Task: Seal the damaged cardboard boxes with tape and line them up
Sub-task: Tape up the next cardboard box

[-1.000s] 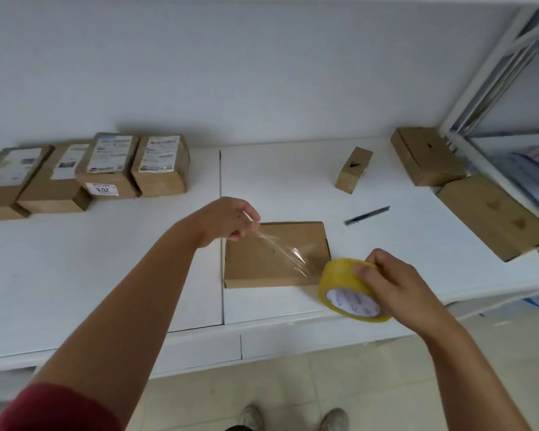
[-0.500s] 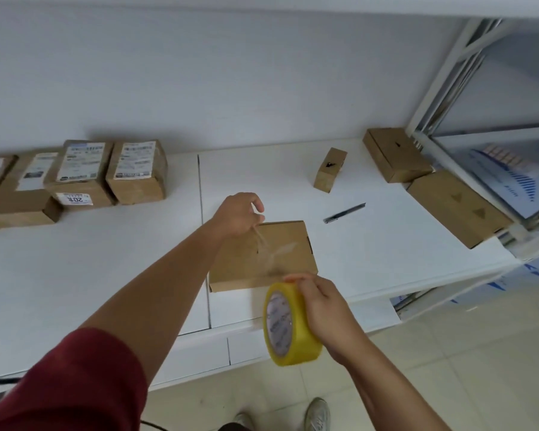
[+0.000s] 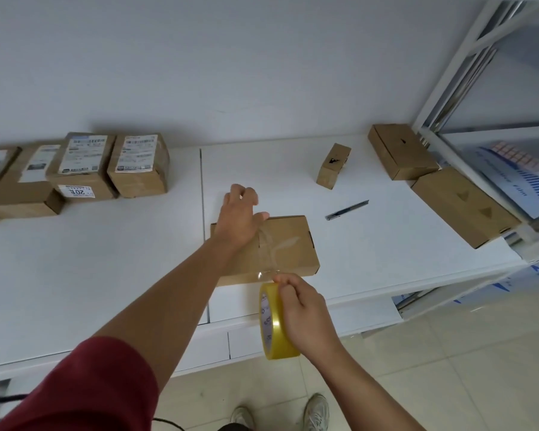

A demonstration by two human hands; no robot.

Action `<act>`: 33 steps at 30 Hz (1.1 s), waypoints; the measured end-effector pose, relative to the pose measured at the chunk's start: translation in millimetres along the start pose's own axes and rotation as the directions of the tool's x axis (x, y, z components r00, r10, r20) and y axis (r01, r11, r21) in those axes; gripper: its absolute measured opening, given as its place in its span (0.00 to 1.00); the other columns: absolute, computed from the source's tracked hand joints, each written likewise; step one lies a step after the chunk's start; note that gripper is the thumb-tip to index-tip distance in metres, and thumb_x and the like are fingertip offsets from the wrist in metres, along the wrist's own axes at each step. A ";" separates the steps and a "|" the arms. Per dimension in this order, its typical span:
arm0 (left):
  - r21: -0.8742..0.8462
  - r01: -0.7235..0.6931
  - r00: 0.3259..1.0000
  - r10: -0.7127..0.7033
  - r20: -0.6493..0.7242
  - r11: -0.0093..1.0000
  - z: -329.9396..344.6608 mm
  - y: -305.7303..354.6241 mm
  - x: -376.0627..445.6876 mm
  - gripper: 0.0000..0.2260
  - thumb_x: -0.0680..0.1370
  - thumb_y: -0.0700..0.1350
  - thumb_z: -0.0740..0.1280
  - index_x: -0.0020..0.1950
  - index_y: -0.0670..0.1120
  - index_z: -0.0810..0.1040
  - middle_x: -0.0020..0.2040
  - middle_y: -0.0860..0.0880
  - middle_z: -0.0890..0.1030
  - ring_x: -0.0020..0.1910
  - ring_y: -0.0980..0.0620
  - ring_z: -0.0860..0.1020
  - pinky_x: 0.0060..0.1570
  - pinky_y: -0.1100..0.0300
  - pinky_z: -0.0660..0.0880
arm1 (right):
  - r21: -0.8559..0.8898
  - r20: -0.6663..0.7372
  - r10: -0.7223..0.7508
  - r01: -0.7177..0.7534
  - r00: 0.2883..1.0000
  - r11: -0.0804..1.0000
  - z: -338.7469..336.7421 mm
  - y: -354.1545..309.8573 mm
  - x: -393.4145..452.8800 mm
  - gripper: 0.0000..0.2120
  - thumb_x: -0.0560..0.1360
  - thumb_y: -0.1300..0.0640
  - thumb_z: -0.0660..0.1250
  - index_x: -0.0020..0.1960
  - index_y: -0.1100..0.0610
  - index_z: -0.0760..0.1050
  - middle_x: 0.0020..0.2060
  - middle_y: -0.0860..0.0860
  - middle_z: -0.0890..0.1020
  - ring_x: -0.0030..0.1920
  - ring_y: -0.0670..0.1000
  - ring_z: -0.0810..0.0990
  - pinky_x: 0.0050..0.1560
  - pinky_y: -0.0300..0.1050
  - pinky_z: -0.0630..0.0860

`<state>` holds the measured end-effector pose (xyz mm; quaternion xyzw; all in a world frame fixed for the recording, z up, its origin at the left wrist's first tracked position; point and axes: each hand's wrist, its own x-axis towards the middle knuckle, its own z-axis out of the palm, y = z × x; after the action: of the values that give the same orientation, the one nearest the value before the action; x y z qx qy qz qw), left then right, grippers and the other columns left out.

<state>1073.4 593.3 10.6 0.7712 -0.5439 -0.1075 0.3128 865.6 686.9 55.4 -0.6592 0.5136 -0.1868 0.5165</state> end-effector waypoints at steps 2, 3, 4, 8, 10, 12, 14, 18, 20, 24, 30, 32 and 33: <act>0.173 -0.040 0.999 0.039 0.012 0.984 -1.2 5.2 -3.1 0.12 0.81 0.50 0.65 0.47 0.41 0.76 0.46 0.46 0.77 0.48 0.47 0.75 0.47 0.52 0.73 | 0.004 -0.001 0.000 0.000 1.000 1.000 -0.4 1.9 1.8 0.14 0.71 0.45 0.50 0.43 0.31 0.72 0.37 0.23 0.77 0.45 0.29 0.74 0.43 0.33 0.71; 0.258 -0.052 0.998 0.042 0.042 0.965 -2.7 7.7 -5.6 0.15 0.82 0.51 0.62 0.45 0.41 0.76 0.42 0.45 0.79 0.45 0.45 0.76 0.45 0.51 0.73 | 0.005 -0.001 0.001 -0.001 1.000 1.000 -0.4 2.8 2.9 0.14 0.72 0.46 0.51 0.44 0.32 0.73 0.37 0.23 0.77 0.45 0.29 0.74 0.43 0.33 0.70; 0.329 -0.057 0.996 0.031 0.083 0.943 -4.7 9.4 -7.8 0.17 0.84 0.53 0.59 0.45 0.41 0.77 0.40 0.45 0.79 0.43 0.45 0.77 0.44 0.51 0.74 | 0.003 0.003 0.006 -0.006 1.000 1.000 -0.5 4.0 4.0 0.14 0.72 0.46 0.51 0.44 0.32 0.73 0.38 0.23 0.76 0.45 0.28 0.74 0.43 0.33 0.70; 0.297 -0.010 0.962 -0.072 0.265 0.955 -10.6 2.0 -23.1 0.26 0.85 0.58 0.49 0.38 0.44 0.75 0.38 0.47 0.78 0.41 0.47 0.78 0.43 0.53 0.74 | 0.001 0.011 0.048 -0.048 0.999 0.999 0.0 10.3 6.2 0.13 0.70 0.45 0.52 0.44 0.34 0.74 0.36 0.28 0.78 0.44 0.28 0.74 0.40 0.30 0.67; 0.183 0.009 0.978 -0.047 0.205 0.983 -14.9 -2.4 -34.0 0.24 0.84 0.58 0.51 0.40 0.47 0.76 0.45 0.48 0.76 0.46 0.49 0.76 0.47 0.55 0.72 | 0.014 0.008 0.062 -0.062 0.998 0.998 -0.5 12.9 6.8 0.13 0.69 0.44 0.52 0.45 0.34 0.75 0.37 0.26 0.77 0.44 0.26 0.74 0.41 0.26 0.66; 0.108 -0.049 0.991 0.035 0.127 0.993 -21.0 -3.0 -44.2 0.20 0.85 0.56 0.51 0.51 0.47 0.79 0.49 0.51 0.76 0.53 0.50 0.75 0.51 0.56 0.70 | 0.017 0.012 0.062 -0.062 0.998 0.998 -1.4 13.4 7.7 0.13 0.68 0.43 0.52 0.44 0.33 0.75 0.39 0.22 0.76 0.45 0.24 0.72 0.42 0.25 0.65; 0.054 -0.124 0.976 0.112 0.188 0.991 -30.5 -1.6 -50.7 0.19 0.84 0.57 0.52 0.50 0.46 0.76 0.47 0.53 0.76 0.54 0.50 0.76 0.50 0.57 0.69 | 0.030 0.013 0.065 -0.065 0.998 0.997 -2.0 13.7 8.7 0.14 0.68 0.43 0.52 0.45 0.34 0.76 0.39 0.22 0.76 0.46 0.24 0.73 0.42 0.26 0.66; 0.181 -0.144 0.847 0.026 0.532 0.973 -44.4 -3.6 -62.6 0.43 0.69 0.73 0.56 0.77 0.49 0.63 0.75 0.51 0.64 0.74 0.50 0.63 0.70 0.54 0.63 | 0.042 0.001 0.065 -0.065 0.998 0.997 -3.4 14.3 10.7 0.15 0.68 0.44 0.53 0.43 0.34 0.79 0.40 0.29 0.80 0.44 0.33 0.78 0.42 0.32 0.70; 0.290 -0.167 0.768 -0.061 0.637 0.942 -47.0 -5.1 -67.5 0.56 0.61 0.79 0.57 0.81 0.51 0.47 0.80 0.55 0.50 0.79 0.49 0.49 0.76 0.48 0.52 | 0.013 0.018 0.045 -0.046 0.999 0.999 -3.5 15.0 9.4 0.14 0.69 0.43 0.54 0.41 0.30 0.78 0.39 0.31 0.81 0.42 0.35 0.78 0.42 0.36 0.72; 0.366 -0.190 0.680 -0.147 0.718 0.911 -51.0 -8.8 -64.5 0.63 0.55 0.79 0.62 0.79 0.56 0.35 0.79 0.59 0.38 0.79 0.49 0.41 0.77 0.45 0.44 | -0.046 0.028 -0.003 0.004 1.000 0.999 -5.4 21.2 6.0 0.12 0.78 0.47 0.60 0.42 0.32 0.77 0.40 0.28 0.79 0.44 0.31 0.77 0.42 0.35 0.70; 0.414 -0.233 0.767 -0.096 0.635 0.880 -37.5 -13.1 -76.2 0.62 0.56 0.78 0.65 0.78 0.57 0.34 0.80 0.53 0.37 0.79 0.45 0.45 0.75 0.43 0.49 | -0.001 0.024 0.026 -0.026 0.999 1.000 -13.2 26.4 8.6 0.11 0.79 0.50 0.61 0.46 0.37 0.80 0.45 0.36 0.82 0.50 0.40 0.80 0.53 0.42 0.77; 0.378 -0.221 0.840 -0.021 0.542 0.899 -35.1 -13.3 -80.9 0.56 0.60 0.77 0.67 0.78 0.56 0.44 0.81 0.50 0.44 0.78 0.42 0.52 0.73 0.41 0.53 | 0.043 0.027 0.019 -0.021 0.999 0.999 -16.4 23.9 5.8 0.08 0.77 0.48 0.63 0.47 0.37 0.80 0.44 0.36 0.83 0.48 0.41 0.81 0.54 0.44 0.78; 0.367 -0.203 0.869 -0.006 0.495 0.908 -36.9 -14.4 -80.8 0.54 0.61 0.76 0.68 0.78 0.55 0.48 0.81 0.49 0.47 0.77 0.42 0.54 0.72 0.41 0.55 | 0.065 0.021 0.013 -0.015 1.000 0.998 -18.7 21.0 4.4 0.06 0.75 0.46 0.64 0.48 0.36 0.78 0.42 0.37 0.83 0.45 0.41 0.82 0.51 0.44 0.78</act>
<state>1072.0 683.1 16.7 0.7377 -0.6546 -0.1651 0.0040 842.7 675.2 43.2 -0.6403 0.5065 -0.1931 0.5441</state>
